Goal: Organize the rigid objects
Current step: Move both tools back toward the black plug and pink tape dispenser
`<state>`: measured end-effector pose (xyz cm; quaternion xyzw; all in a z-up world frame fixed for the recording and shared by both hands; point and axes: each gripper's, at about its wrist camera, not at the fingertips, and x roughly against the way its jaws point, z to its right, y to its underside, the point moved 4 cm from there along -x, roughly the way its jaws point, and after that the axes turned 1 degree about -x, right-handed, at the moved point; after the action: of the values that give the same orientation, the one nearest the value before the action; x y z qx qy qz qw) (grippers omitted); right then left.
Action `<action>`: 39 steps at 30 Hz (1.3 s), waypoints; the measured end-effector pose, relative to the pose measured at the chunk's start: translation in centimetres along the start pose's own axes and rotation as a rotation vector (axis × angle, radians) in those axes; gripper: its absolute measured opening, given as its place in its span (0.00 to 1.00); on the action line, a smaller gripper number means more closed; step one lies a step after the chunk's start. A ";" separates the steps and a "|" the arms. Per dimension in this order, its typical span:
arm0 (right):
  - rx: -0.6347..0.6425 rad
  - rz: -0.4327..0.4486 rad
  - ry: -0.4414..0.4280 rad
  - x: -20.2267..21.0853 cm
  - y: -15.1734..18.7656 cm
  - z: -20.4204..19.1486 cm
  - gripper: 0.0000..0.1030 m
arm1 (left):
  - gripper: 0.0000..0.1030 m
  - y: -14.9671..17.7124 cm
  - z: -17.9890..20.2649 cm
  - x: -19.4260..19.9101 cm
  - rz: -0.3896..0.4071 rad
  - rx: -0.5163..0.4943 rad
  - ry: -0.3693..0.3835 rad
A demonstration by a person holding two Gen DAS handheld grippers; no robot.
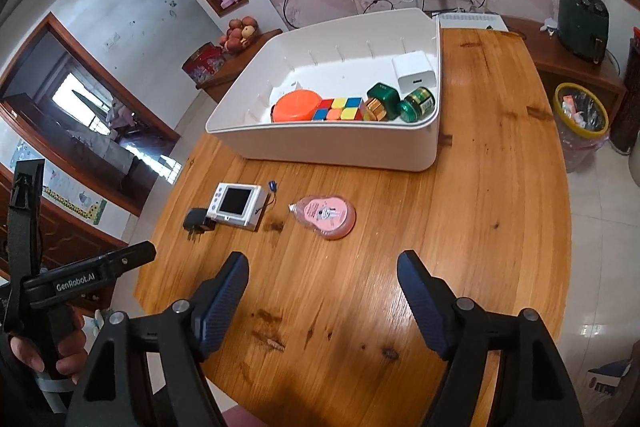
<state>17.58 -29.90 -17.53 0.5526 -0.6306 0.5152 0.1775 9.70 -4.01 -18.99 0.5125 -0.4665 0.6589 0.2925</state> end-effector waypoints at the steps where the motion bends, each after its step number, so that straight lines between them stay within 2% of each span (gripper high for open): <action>1: 0.001 -0.003 0.000 0.0 0.0 0.0 0.75 | 0.81 0.0 -0.5 -0.2 -0.007 0.018 -0.005; 5: -0.001 -0.009 0.014 -0.1 -0.4 0.0 0.79 | 0.81 -0.7 -2.4 -0.7 -0.012 0.090 -0.007; 8: -0.018 -0.010 0.018 -0.5 -0.8 0.1 0.79 | 0.81 -1.4 -3.1 -0.6 0.001 0.089 -0.012; 15: -0.093 -0.041 0.029 -2.5 -1.3 -0.2 0.79 | 0.81 -3.8 -3.6 -1.5 0.010 -0.010 -0.027; 22: -0.184 -0.091 0.059 -5.2 -1.4 -0.9 0.79 | 0.81 -5.7 -4.1 -3.6 -0.068 -0.126 -0.045; 27: -0.270 -0.117 0.078 -7.2 -1.5 -1.0 0.79 | 0.81 -6.2 -4.4 -5.1 -0.115 -0.239 -0.063; 31: -0.341 -0.146 0.107 -8.7 -1.3 -0.9 0.79 | 0.81 -6.4 -4.1 -6.4 -0.137 -0.371 -0.090; 34: -0.380 -0.168 0.130 -9.7 -0.9 -1.1 0.79 | 0.81 -6.5 -3.6 -7.1 -0.128 -0.483 -0.109; 39: -0.415 -0.152 0.145 -10.7 -0.8 -1.6 0.79 | 0.81 -6.5 -2.8 -8.2 -0.101 -0.685 -0.135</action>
<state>21.19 -22.99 -25.01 0.5115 -0.6653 0.3980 0.3706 16.62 1.85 -24.80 0.4495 -0.6528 0.4137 0.4480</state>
